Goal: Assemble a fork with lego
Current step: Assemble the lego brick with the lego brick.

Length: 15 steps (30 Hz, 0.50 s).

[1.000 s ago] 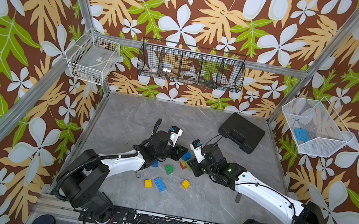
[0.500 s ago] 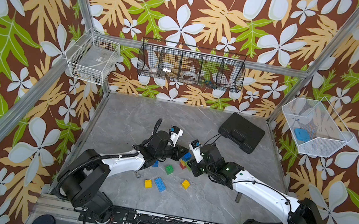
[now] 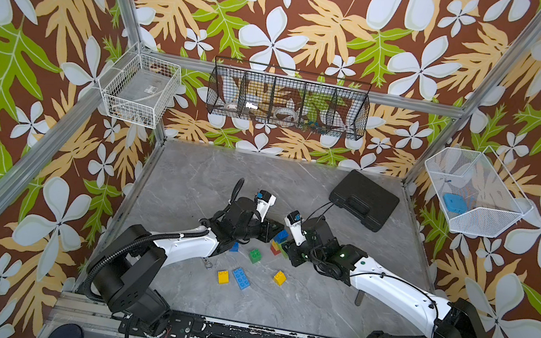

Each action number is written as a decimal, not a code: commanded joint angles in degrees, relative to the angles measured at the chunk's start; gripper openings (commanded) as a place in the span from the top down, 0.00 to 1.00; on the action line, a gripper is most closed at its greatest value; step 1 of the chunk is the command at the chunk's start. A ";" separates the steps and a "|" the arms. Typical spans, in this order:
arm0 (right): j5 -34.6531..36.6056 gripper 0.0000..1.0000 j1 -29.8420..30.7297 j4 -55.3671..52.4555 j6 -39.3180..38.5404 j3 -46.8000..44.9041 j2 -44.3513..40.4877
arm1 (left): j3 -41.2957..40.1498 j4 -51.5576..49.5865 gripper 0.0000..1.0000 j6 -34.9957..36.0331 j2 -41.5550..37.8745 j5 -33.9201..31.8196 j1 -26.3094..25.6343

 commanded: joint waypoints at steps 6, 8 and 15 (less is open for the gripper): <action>-1.12 1.00 0.06 -0.90 -1.39 -1.06 0.34 | -0.55 -8.10 0.82 0.47 0.41 -1.69 0.17; -1.14 1.00 -0.02 -0.99 -1.57 -1.04 0.61 | -0.55 -8.08 0.82 0.40 0.49 -1.69 0.17; -1.73 1.00 0.07 -1.43 -2.08 -0.97 1.22 | -0.34 -8.20 0.82 0.45 0.51 -1.65 0.13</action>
